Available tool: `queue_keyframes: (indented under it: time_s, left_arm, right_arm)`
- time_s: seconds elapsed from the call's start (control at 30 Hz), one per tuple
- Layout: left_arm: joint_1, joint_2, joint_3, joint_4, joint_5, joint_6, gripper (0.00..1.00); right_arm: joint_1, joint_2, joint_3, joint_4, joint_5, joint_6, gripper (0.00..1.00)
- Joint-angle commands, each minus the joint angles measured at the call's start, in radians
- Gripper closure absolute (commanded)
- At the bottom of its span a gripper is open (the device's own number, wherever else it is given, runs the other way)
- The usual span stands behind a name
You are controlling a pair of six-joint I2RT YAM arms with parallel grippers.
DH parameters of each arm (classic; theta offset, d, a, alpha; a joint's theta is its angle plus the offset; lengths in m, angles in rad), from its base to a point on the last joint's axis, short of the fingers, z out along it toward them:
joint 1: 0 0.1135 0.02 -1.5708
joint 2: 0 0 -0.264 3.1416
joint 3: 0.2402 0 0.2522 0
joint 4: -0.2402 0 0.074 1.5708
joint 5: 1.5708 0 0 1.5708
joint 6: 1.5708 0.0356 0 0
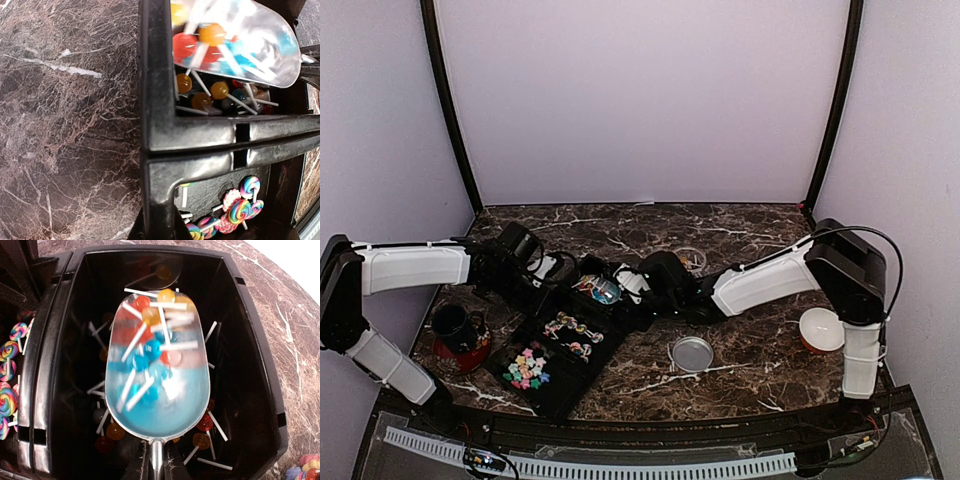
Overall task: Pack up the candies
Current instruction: Scoop the fake candies from the plate, then place the fake candies in the packing box.
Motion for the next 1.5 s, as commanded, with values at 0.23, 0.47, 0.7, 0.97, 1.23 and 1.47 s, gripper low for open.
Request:
queue_keyframes:
  time_s: [0.23, 0.47, 0.7, 0.97, 1.23, 1.47]
  left_arm:
    - [0.023, -0.08, 0.011, 0.087, 0.121, -0.017, 1.0]
    - [0.046, -0.083, 0.007, 0.092, 0.134, -0.028, 1.0]
    - [0.059, -0.089, 0.005, 0.095, 0.143, -0.032, 1.0]
    - [0.068, -0.087, 0.004, 0.095, 0.147, -0.035, 1.0]
    - [0.073, -0.083, 0.005, 0.093, 0.146, -0.035, 1.0]
    - [0.076, -0.083, 0.005, 0.093, 0.148, -0.038, 1.0]
  right_arm:
    - [-0.008, -0.099, -0.128, 0.143, 0.06, -0.028, 1.0]
    - [-0.013, -0.18, -0.161, 0.11, 0.102, -0.06, 1.0]
    - [-0.03, -0.266, -0.189, 0.07, 0.128, -0.081, 1.0]
    - [-0.057, -0.367, -0.213, 0.036, 0.14, -0.093, 1.0]
    - [-0.081, -0.465, -0.204, -0.06, 0.174, -0.112, 1.0]
    - [-0.123, -0.537, -0.172, -0.204, 0.197, -0.093, 1.0]
